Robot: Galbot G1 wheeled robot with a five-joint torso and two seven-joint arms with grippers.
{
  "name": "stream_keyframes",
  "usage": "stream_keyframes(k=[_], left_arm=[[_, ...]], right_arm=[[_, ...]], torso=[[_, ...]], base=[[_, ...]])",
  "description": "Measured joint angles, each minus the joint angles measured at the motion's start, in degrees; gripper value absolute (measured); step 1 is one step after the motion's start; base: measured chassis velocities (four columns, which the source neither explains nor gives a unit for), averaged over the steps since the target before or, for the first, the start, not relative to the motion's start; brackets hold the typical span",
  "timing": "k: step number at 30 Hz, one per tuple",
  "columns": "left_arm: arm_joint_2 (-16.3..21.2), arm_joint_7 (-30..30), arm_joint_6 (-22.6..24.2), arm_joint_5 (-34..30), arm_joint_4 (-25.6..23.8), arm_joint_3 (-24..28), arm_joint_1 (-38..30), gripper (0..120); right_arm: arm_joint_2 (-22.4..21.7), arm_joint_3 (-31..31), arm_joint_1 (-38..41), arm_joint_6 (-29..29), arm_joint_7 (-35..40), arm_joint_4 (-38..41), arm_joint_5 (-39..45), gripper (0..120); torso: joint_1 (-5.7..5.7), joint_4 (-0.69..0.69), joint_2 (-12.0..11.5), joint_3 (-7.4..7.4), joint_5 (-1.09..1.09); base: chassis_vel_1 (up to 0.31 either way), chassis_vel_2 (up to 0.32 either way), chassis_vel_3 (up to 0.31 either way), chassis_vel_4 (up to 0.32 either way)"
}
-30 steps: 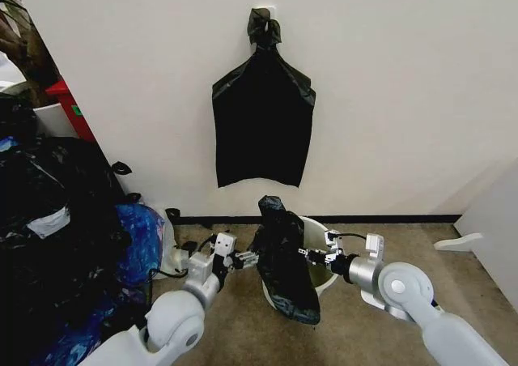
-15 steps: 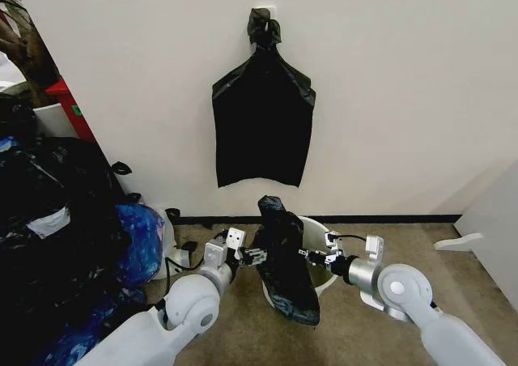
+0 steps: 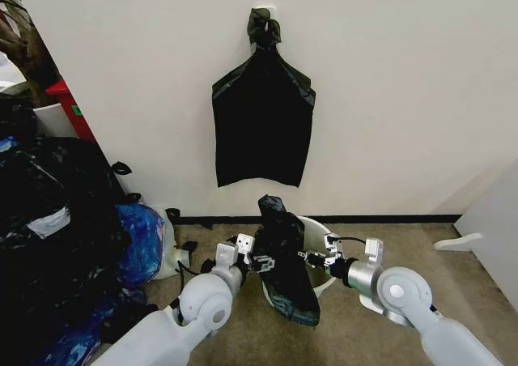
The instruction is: Place the garbage bag over the trash bin.
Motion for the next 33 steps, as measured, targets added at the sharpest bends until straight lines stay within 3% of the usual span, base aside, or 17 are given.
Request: stream_keyframes(k=[10, 17, 21, 33], left_arm=[[-4.4, -1.9, 1.0, 0.4, 4.4, 0.4, -0.9, 100], [-5.6, -2.1, 1.2, 0.6, 6.8, 0.4, -1.2, 99], [-6.0, -2.1, 1.0, 0.7, 7.3, 0.4, -0.9, 90], [-6.3, -3.7, 0.8, 0.1, 7.6, 0.3, 1.0, 43]], right_arm=[[0.2, -0.1, -0.1, 0.1, 0.2, 0.0, 0.0, 0], [0.1, 0.0, -0.1, 0.1, 0.3, 0.0, 0.1, 0], [-0.3, 0.2, -0.3, 0.1, 0.3, 0.2, 0.4, 0], [-0.7, 0.0, 0.5, 0.1, 0.4, 0.5, 0.9, 0]], torso=[[0.00, 0.00, 0.0, 0.00, 0.00], [0.00, 0.01, 0.0, 0.00, 0.00], [0.00, 0.01, 0.0, -0.01, 0.01], [0.00, 0.01, 0.0, -0.01, 0.00]], base=[[0.000, 0.000, 0.000, 0.000], [0.000, 0.000, 0.000, 0.000], [0.000, 0.000, 0.000, 0.000], [0.000, 0.000, 0.000, 0.000]])
